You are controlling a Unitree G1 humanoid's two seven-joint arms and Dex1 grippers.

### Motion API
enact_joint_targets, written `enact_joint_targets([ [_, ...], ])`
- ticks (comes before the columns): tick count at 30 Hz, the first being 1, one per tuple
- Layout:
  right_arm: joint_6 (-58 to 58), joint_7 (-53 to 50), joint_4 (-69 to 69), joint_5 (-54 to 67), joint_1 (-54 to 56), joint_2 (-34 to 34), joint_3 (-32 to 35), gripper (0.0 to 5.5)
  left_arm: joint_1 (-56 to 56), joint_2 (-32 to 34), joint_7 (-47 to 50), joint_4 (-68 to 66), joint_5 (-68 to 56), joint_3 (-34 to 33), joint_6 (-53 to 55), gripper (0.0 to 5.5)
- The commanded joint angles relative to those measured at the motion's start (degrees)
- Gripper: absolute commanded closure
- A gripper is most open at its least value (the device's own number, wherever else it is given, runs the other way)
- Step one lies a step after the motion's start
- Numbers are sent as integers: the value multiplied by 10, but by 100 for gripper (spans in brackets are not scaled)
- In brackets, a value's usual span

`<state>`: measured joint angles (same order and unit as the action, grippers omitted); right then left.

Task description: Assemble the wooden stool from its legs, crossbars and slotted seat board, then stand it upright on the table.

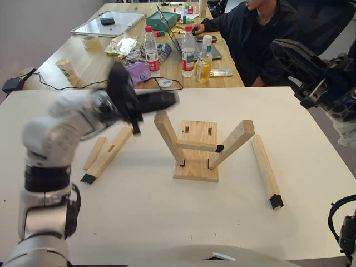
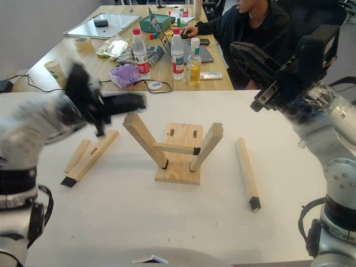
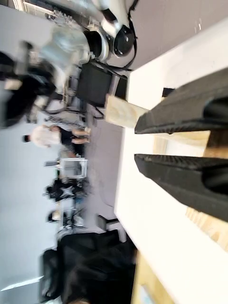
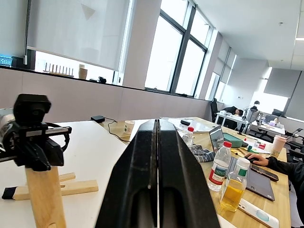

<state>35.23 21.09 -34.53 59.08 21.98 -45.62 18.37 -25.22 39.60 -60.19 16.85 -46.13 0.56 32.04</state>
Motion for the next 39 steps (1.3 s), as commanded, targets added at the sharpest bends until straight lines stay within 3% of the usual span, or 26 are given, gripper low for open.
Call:
enact_joint_targets([
  [1,15,0,-13,8,-2,0,-4,550,180,47,-38,4,175,154,-90,548],
  [10,10,-6,-14,-2,-12,4,6,550,39,17,34,-15,40,65,-43,548],
  [16,14,-51,33,29,-9,22,45,550,-141,5,101,-48,-105,-67,57,548],
  [18,15,-27,50,7,-57,5,69,529,-187,17,106,-89,-133,-107,81,531],
  [20,-16,39,65,-95,-157,-29,51,490,-184,51,79,-128,-119,-128,89,497],
  [21,-42,58,80,-158,-205,-34,12,466,-158,61,70,-156,-96,-128,87,476],
  [24,-107,87,95,-287,-284,-14,-97,400,-63,54,74,-218,14,-78,32,418],
  [29,-170,123,114,-415,-307,-2,-222,313,107,55,39,-191,206,72,-93,339],
  [33,-178,133,105,-434,-317,25,-250,305,174,57,24,-177,290,124,-159,314],
  [37,-175,125,115,-450,-299,67,-277,305,207,40,17,-120,291,130,-159,314],
  [39,-187,116,161,-512,-277,68,-314,305,194,18,49,-126,328,149,-158,314],
])
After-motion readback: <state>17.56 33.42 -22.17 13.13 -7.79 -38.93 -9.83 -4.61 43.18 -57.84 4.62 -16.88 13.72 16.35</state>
